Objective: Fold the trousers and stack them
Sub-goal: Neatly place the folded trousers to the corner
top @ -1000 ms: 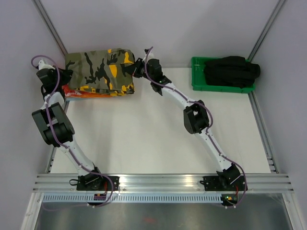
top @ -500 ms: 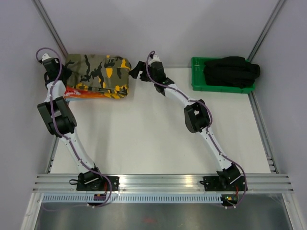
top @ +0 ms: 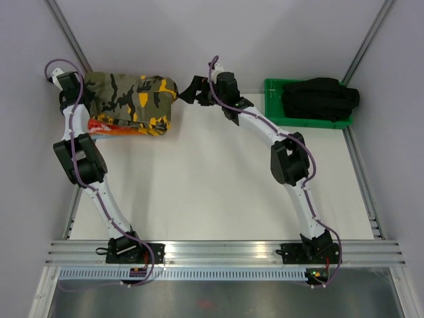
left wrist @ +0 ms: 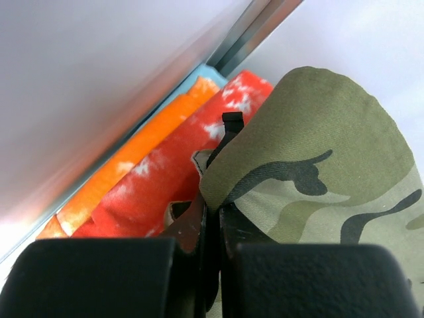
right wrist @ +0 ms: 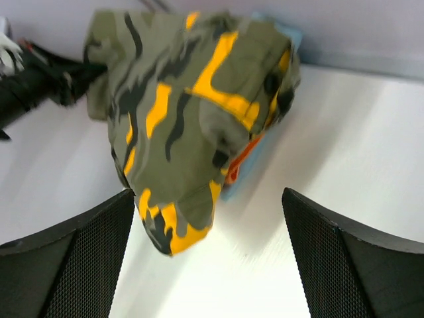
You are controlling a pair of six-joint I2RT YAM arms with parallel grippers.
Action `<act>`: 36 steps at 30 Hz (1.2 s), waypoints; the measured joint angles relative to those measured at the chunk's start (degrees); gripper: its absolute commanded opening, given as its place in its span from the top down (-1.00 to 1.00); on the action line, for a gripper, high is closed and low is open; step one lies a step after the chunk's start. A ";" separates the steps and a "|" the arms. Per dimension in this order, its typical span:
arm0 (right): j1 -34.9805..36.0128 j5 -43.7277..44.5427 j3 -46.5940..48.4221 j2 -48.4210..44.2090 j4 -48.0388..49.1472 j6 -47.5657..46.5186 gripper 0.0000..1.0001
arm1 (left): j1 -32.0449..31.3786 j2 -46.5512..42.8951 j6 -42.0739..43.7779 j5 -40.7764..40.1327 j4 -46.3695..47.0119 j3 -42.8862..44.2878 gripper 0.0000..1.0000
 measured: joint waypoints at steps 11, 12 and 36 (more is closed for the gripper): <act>1.20 -2.40 -10.58 -2.08 -6.73 -4.17 -0.96 | 0.61 0.44 0.96 -0.24 0.76 0.70 -0.50; 1.14 -2.49 -10.62 -2.58 -6.97 -4.33 -0.96 | 0.66 0.44 1.14 -0.98 1.03 0.70 -0.72; -6.43 -10.84 -6.54 -5.95 -7.41 1.20 -0.96 | -9.35 -34.84 7.32 9.79 -2.58 -30.58 -0.99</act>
